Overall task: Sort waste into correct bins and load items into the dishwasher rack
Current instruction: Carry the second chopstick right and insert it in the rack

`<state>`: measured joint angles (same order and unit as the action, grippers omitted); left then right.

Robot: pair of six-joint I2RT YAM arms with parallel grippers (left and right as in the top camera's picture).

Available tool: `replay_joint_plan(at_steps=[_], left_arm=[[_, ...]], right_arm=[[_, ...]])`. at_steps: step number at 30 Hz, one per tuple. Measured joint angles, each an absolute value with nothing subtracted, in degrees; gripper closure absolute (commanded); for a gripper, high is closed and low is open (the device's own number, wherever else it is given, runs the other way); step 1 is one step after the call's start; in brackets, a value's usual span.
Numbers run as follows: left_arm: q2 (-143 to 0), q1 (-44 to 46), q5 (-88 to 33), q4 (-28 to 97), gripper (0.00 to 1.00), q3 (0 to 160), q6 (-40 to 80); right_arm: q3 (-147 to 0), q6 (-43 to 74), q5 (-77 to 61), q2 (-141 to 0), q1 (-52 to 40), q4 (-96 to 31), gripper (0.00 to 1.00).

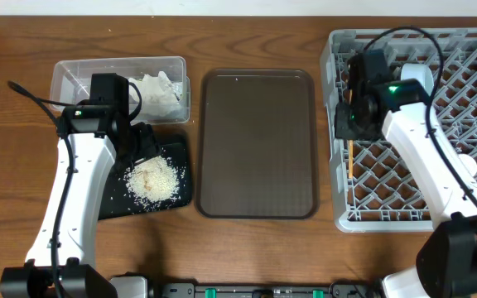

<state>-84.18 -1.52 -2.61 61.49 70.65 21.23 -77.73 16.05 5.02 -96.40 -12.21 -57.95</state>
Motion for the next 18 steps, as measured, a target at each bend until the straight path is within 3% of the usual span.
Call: replay_joint_plan(at_steps=[12,18], left_arm=[[-84.2,-1.5,-2.6,61.5,0.28,70.7,21.2],[-84.2,-1.5,-2.7,61.5,0.28,70.7,21.2]], right_arm=[[-71.1,12.9,5.0,-96.9,-11.1,-51.4,0.96],[-71.1,12.4,3.6,-96.9,-11.1,-50.5,0.85]])
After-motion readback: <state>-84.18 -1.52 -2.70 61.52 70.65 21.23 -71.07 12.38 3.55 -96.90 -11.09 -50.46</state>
